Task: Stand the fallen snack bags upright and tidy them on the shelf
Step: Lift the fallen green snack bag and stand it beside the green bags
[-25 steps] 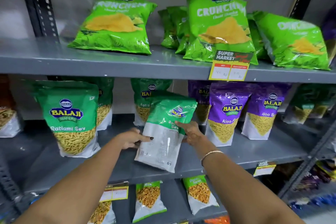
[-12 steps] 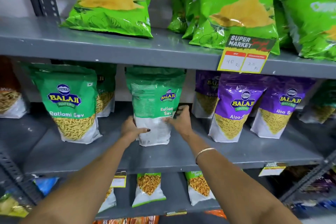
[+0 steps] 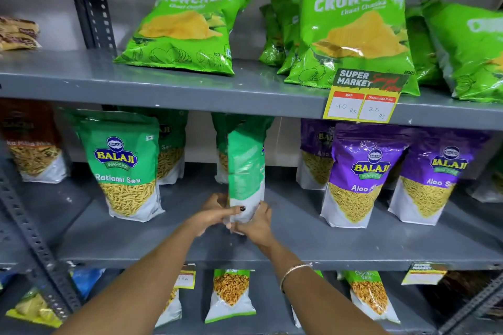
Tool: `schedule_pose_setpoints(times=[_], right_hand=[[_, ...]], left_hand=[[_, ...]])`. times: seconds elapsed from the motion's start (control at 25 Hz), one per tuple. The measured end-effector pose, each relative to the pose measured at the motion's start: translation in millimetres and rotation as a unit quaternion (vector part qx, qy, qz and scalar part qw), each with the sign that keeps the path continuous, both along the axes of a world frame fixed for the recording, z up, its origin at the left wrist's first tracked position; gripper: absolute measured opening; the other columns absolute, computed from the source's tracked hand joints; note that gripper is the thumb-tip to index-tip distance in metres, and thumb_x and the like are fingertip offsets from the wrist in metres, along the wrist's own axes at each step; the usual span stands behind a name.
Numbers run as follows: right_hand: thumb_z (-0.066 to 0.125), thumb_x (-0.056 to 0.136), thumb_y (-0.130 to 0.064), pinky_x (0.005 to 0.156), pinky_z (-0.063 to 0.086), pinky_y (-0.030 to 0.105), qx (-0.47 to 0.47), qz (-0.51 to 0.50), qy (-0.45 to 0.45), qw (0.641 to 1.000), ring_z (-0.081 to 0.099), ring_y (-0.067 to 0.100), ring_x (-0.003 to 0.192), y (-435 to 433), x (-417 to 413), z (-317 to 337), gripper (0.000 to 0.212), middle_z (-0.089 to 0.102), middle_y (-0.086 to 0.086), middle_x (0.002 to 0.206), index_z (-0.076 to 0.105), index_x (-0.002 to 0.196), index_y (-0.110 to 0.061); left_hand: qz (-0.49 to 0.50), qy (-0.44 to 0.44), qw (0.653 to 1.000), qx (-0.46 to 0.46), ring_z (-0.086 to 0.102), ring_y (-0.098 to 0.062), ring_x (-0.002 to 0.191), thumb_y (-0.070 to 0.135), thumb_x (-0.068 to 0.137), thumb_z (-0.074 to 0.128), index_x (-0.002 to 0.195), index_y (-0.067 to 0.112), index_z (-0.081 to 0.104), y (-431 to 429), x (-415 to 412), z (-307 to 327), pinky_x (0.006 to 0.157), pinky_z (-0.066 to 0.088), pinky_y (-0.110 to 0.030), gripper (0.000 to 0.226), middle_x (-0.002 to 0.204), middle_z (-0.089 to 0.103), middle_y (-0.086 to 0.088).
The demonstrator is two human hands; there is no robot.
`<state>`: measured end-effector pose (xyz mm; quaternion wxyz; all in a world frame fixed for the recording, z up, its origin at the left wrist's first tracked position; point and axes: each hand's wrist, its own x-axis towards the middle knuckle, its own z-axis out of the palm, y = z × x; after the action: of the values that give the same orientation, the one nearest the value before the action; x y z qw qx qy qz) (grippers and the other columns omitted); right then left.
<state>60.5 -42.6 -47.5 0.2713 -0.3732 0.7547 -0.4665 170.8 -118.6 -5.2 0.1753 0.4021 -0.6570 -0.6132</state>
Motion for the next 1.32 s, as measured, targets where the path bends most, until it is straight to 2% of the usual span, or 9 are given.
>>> schedule_pose_setpoints(times=[0.16,0.32,0.44,0.64,0.8,0.92,1.08,1.2,1.32], right_hand=[[0.089,0.048,-0.024,0.098,0.038,0.027,0.001,-0.014,-0.011,1.0,0.038,0.023,0.122,-5.2,-9.3,-5.2,0.1,0.038,0.012,0.128,0.035,0.13,-0.005],[0.084,0.037,-0.041,0.085,0.034,0.018,0.005,0.039,0.002,0.999,0.041,0.018,0.108,-3.1,-34.8,-6.0,0.096,0.053,0.011,0.118,0.052,0.121,-0.009],[0.09,0.04,-0.027,0.103,0.046,0.047,0.026,0.11,-0.036,0.993,0.058,0.03,0.115,-5.7,-69.9,-7.5,0.084,0.064,0.016,0.121,0.058,0.115,-0.008],[0.092,0.036,-0.019,0.107,0.041,0.053,0.011,0.138,-0.047,0.989,0.051,0.028,0.126,-16.1,-119.1,-15.1,0.115,0.054,0.013,0.135,0.033,0.135,-0.012],[0.083,0.05,-0.005,0.095,0.053,0.039,-0.005,0.148,-0.08,0.986,0.062,0.024,0.11,-9.1,-121.0,6.0,0.081,0.063,0.013,0.123,0.05,0.124,-0.005],[0.077,0.063,0.01,0.089,0.057,0.027,-0.032,0.216,-0.128,0.967,0.066,0.013,0.104,-11.6,-116.5,9.7,0.073,0.064,0.009,0.12,0.046,0.127,-0.005],[0.081,0.054,0.004,0.08,0.057,0.017,-0.04,0.226,-0.125,0.965,0.063,0.021,0.106,-18.6,-111.7,12.2,0.082,0.062,0.014,0.123,0.045,0.127,-0.001],[0.077,0.069,-0.001,0.056,0.054,0.011,0.09,0.247,-0.084,0.961,0.063,0.01,0.074,-17.4,-119.6,31.5,0.051,0.068,0.012,0.103,0.057,0.115,-0.01],[0.067,0.081,-0.022,0.042,0.054,0.025,0.353,0.255,-0.032,0.9,0.061,0.02,0.045,-16.5,-127.2,55.3,0.007,0.065,0.011,0.063,0.069,0.082,-0.015]], left_hand=[[0.031,-0.023,0.999,0.032,0.059,-0.024,0.095,0.03,0.087,0.058,0.142,0.015,0.025,0.6,-3.3,-0.3,0.072,0.047,-0.025,0.065,0.115,0.059,-0.013],[0.044,-0.04,0.998,-0.028,0.045,-0.025,0.128,0.023,0.085,0.062,0.147,0.01,0.02,-16.4,-9.7,2.7,0.102,0.037,-0.035,0.076,0.147,0.039,-0.013],[0.039,-0.013,0.998,-0.049,0.022,-0.023,0.144,0.009,0.078,0.07,0.149,0.009,0.012,-30.4,-17.2,11.1,0.115,0.022,-0.035,0.092,0.157,0.022,-0.008],[0.019,-0.01,1.0,-0.012,0.046,-0.028,0.125,-0.005,0.075,0.068,0.147,0.003,0.017,-42.8,-30.9,7.6,0.106,0.037,-0.034,0.088,0.129,0.054,-0.017],[0.062,-0.034,0.996,-0.046,0.057,-0.027,0.11,0.011,0.068,0.077,0.123,0.004,0.05,-28.4,-38.1,6.1,0.095,0.045,-0.032,0.061,0.12,0.062,-0.018],[0.121,-0.074,0.984,-0.108,0.055,-0.029,0.114,0.053,0.033,0.074,0.109,0.016,0.059,-22.9,-37.3,1.1,0.099,0.046,-0.04,0.086,0.12,0.062,-0.013],[0.132,-0.047,0.987,-0.078,0.057,-0.026,0.113,0.033,0.05,0.084,0.114,0.013,0.051,-12.5,-37.4,1.9,0.1,0.047,-0.04,0.074,0.124,0.061,-0.01],[0.102,-0.123,0.984,-0.081,0.049,-0.024,0.118,0.025,0.071,0.077,0.122,0.007,0.041,-11.6,-19.8,3.3,0.098,0.04,-0.033,0.064,0.13,0.048,-0.01],[0.077,-0.192,0.978,-0.038,0.04,-0.024,0.129,0.036,0.081,0.066,0.138,0.005,0.033,-18.3,22.6,8.0,0.104,0.035,-0.035,0.073,0.147,0.036,-0.011]])
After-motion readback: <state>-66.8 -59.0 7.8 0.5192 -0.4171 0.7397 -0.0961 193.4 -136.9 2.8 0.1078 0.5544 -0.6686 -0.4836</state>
